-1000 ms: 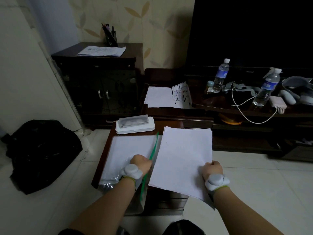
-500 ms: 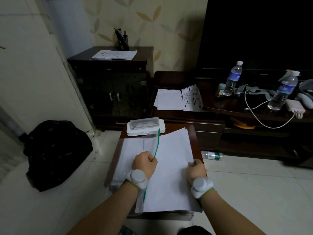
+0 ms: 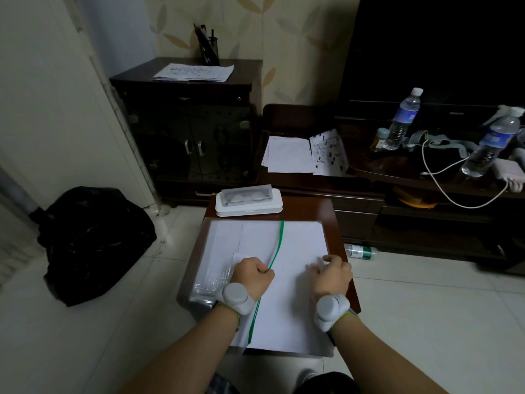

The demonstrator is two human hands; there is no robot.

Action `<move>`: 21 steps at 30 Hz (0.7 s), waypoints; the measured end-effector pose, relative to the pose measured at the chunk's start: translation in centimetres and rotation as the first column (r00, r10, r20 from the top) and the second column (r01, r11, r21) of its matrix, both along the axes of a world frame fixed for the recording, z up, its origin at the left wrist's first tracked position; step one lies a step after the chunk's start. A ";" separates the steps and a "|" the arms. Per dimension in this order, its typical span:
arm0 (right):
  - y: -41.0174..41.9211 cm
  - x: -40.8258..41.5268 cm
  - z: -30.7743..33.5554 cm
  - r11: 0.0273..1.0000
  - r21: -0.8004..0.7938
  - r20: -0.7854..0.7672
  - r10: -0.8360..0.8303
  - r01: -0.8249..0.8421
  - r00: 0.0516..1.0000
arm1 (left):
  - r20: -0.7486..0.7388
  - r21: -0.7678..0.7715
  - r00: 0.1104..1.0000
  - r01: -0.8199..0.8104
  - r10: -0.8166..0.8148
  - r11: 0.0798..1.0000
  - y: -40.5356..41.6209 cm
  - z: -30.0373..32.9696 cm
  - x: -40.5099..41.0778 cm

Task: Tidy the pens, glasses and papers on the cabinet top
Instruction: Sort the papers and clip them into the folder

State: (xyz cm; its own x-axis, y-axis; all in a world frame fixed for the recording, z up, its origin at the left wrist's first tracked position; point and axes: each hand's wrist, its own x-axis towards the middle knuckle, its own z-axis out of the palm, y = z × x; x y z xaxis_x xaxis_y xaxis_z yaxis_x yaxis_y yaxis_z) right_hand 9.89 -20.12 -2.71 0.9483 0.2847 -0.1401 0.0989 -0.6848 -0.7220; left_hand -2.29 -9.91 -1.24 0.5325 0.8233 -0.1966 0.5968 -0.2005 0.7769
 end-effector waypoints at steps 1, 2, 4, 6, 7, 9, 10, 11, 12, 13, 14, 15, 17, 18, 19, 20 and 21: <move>0.3 -0.1 0.2 0.999 0.037 -0.006 0.027 -0.026 1.000 | 0.006 -0.020 1.000 0.006 -0.006 1.000 0.1 -0.1 0.0; 0.7 -0.1 0.2 0.994 0.092 -0.031 0.058 -0.055 0.998 | 0.010 -0.037 1.000 0.006 -0.006 0.999 0.2 -0.2 0.0; 1.5 -0.5 0.5 0.980 0.169 -0.106 0.123 -0.104 0.987 | 0.027 -0.068 1.000 -0.010 0.012 0.998 0.2 -0.3 0.0; 2.3 -1.0 0.5 0.966 0.236 -0.207 0.156 -0.105 0.966 | 0.043 -0.096 0.998 -0.036 0.040 0.995 0.1 -0.3 0.1; 2.6 -1.4 0.5 0.958 0.273 -0.284 0.171 -0.091 0.944 | 0.047 -0.110 0.997 -0.052 0.057 0.993 0.1 -0.3 0.0; 3.1 -1.9 0.3 0.930 0.364 -0.435 0.221 -0.054 0.873 | 0.068 -0.146 0.994 -0.072 0.083 0.987 0.2 -0.4 0.1; 3.2 -2.2 0.4 0.919 0.393 -0.489 0.247 -0.041 0.837 | 0.081 -0.168 0.993 -0.073 0.088 0.983 0.3 -0.4 0.0; 3.3 -2.3 0.5 0.912 0.409 -0.529 0.265 -0.031 0.806 | 0.095 -0.191 0.992 -0.069 0.088 0.979 0.4 -0.5 -0.1; 3.3 -2.4 0.6 0.904 0.427 -0.561 0.280 -0.018 0.779 | 0.110 -0.220 0.990 -0.062 0.088 0.974 0.4 -0.6 -0.2; 3.3 -2.6 0.9 0.899 0.439 -0.591 0.293 -0.005 0.752 | 0.122 -0.252 0.989 -0.055 0.088 0.966 0.4 -0.6 -0.4; 3.2 -2.7 1.0 0.895 0.446 -0.610 0.305 -0.001 0.732 | 0.132 -0.277 0.987 -0.051 0.091 0.959 0.5 -0.7 -0.5; 3.2 -2.8 1.2 0.895 0.445 -0.622 0.310 -0.001 0.719 | 0.138 -0.296 0.986 -0.047 0.092 0.954 0.5 -0.7 -0.7; 3.1 -2.9 1.3 0.897 0.441 -0.643 0.307 0.011 0.702 | 0.156 -0.327 0.983 -0.037 0.092 0.944 0.6 -0.7 -1.0; 3.1 -3.0 1.3 0.898 0.440 -0.655 0.301 0.026 0.693 | 0.170 -0.344 0.981 -0.033 0.097 0.938 0.6 -0.7 -1.1; 3.1 -3.1 1.3 0.898 0.437 -0.668 0.289 0.047 0.686 | 0.183 -0.365 0.978 -0.032 0.105 0.931 0.6 -0.6 -1.2; 3.1 -3.1 1.2 0.899 0.433 -0.679 0.276 0.067 0.680 | 0.198 -0.384 0.974 -0.024 0.108 0.923 0.6 -0.5 -1.3; 3.1 -3.1 1.1 0.901 0.426 -0.688 0.263 0.083 0.677 | 0.208 -0.401 0.973 -0.005 0.096 0.916 0.6 -0.5 -1.4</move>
State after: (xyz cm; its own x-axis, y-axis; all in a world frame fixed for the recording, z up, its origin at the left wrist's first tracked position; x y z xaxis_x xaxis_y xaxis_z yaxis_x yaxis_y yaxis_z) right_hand 6.80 -17.04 -1.57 0.5629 0.5542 -0.6131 -0.5180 -0.3415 -0.7843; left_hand -3.72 -9.35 -1.71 0.5591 0.7289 -0.3951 0.4042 0.1765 0.8975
